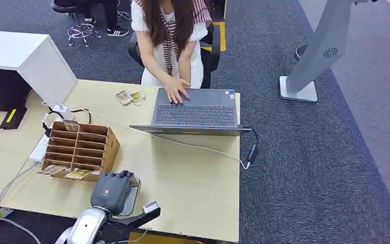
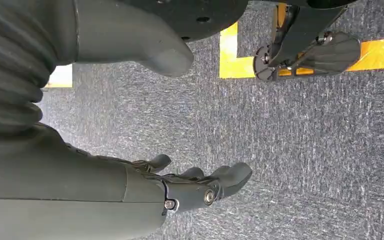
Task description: Pass the card to the sensor for recognition and then transmit it.
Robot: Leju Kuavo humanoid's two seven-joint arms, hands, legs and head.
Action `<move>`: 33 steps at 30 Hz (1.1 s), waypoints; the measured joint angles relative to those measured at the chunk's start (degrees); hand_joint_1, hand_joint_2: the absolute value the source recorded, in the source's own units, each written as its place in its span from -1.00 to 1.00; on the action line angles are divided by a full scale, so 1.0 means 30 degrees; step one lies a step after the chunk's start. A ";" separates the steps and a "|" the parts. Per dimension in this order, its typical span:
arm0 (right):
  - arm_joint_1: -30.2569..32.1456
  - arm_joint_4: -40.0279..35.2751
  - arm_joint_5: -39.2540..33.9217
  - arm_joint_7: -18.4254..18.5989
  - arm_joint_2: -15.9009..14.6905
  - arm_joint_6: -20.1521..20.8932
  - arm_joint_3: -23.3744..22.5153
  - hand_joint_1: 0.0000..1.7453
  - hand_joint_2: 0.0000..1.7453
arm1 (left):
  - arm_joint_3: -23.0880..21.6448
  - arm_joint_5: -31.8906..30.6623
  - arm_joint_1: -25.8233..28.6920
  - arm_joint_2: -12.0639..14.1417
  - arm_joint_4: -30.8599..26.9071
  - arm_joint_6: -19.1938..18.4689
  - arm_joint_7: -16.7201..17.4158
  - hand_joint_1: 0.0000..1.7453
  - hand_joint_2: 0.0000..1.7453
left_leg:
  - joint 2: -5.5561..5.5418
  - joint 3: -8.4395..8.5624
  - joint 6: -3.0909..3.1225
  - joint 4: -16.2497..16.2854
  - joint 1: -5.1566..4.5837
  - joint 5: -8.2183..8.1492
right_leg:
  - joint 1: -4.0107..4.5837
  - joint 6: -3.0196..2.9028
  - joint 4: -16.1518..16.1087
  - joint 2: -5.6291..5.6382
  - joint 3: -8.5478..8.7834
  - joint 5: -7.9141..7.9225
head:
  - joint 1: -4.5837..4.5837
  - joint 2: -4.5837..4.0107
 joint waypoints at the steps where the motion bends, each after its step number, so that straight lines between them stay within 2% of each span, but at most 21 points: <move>1: -0.0004 0.0000 0.0029 0.0007 0.0000 -0.0007 -0.0029 -1.00 1.00 | -0.0001 0.0000 0.0001 -0.0036 0.0000 -0.0007 0.0152 1.00 1.00 | 0.0000 0.0001 0.0000 0.0000 0.0000 0.0000 | 0.0000 0.0000 0.0000 0.0000 0.0001 0.0000 | 0.0007 0.0000; 16: -0.0040 0.0000 0.0364 0.0117 0.0000 -0.0044 -0.0320 -1.00 1.00 | 0.0000 -0.0386 0.0169 -0.0525 0.0124 -0.0379 0.1813 1.00 1.00 | -0.0005 0.0009 0.0000 0.0000 0.0000 0.0000 | 0.0000 0.0000 0.0001 -0.0005 0.0018 0.0000 | 0.0007 0.0000; 33: -0.0039 -0.0036 0.0503 0.0138 0.0000 -0.0080 -0.0510 -1.00 1.00 | 0.0015 -0.0277 0.0494 -0.0758 0.0226 -0.0116 0.2127 1.00 1.00 | -0.0013 0.0046 0.0000 -0.0002 0.0000 0.0000 | 0.0000 0.0001 0.0001 -0.0012 0.0063 -0.0002 | 0.0007 0.0000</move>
